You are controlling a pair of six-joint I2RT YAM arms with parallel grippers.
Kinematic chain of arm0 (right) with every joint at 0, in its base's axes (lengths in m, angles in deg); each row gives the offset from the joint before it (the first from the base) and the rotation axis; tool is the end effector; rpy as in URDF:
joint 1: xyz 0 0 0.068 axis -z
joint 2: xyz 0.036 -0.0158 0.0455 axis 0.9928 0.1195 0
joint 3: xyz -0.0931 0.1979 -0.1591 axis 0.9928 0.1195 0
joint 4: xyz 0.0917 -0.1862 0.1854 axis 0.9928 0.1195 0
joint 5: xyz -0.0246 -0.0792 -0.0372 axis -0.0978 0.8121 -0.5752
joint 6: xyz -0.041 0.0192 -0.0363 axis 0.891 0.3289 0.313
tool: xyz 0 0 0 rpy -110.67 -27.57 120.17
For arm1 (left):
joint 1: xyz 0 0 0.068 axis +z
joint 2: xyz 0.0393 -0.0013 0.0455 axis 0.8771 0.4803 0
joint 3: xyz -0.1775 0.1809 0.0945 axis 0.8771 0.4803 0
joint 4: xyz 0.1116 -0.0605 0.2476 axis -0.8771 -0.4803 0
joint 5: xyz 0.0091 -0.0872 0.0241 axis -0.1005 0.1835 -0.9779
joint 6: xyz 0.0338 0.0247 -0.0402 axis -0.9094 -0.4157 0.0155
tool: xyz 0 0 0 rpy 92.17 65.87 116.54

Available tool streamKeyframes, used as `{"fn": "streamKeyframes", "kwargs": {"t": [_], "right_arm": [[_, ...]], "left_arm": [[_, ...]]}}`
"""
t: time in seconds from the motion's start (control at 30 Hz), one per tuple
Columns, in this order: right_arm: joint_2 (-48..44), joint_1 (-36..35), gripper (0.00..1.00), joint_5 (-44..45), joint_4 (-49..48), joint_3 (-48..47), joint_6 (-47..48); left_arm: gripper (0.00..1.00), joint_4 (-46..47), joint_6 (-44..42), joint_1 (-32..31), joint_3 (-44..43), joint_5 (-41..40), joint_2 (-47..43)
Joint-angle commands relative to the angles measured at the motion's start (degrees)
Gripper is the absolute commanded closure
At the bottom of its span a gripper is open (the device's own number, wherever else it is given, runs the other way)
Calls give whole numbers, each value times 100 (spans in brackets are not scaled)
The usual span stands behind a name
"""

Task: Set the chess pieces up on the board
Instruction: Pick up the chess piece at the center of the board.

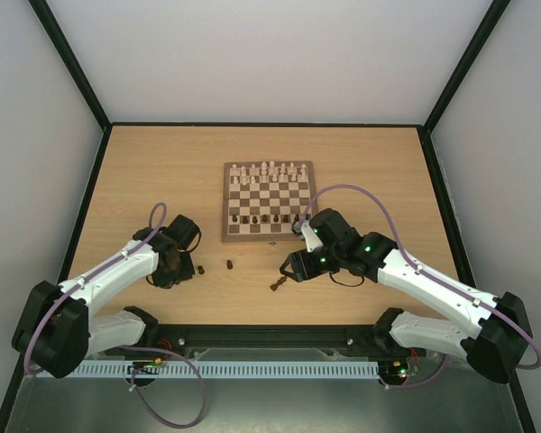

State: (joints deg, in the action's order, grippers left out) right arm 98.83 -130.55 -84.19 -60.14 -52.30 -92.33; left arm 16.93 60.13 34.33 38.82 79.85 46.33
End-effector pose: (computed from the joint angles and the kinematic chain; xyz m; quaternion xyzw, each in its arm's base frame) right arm 0.1600 0.1917 0.2535 -0.2271 0.8743 0.3496 0.2485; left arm 0.1759 -0.0847 0.1561 -0.1864 0.9775 -0.0107 0.0983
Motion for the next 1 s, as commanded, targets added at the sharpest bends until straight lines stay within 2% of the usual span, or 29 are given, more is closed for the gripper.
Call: {"fn": "streamKeyframes", "kwargs": {"t": [0.0, 0.17, 0.33, 0.43, 0.53, 0.77, 0.97], "right_arm": [[-120, -57, 43, -127, 8, 76, 74], [-125, -63, 43, -123, 6, 85, 75], [-107, -66, 43, -130, 8, 85, 73], [-100, -72, 43, -127, 3, 85, 75], [-98, -75, 43, -117, 6, 85, 75], [-105, -92, 43, -109, 8, 93, 75], [-145, -138, 43, -129, 6, 98, 75]], "left_arm": [[66, -56, 20, 33, 41, 9, 78], [70, -33, -6, 33, 36, 29, 88], [69, -89, 14, 33, 32, -1, 25], [53, -128, 49, 33, 26, -40, -11], [50, -160, 64, 24, 24, -59, -52], [54, -149, 123, 34, 23, -124, -34], [63, -173, 176, 33, 8, -181, -22]]}}
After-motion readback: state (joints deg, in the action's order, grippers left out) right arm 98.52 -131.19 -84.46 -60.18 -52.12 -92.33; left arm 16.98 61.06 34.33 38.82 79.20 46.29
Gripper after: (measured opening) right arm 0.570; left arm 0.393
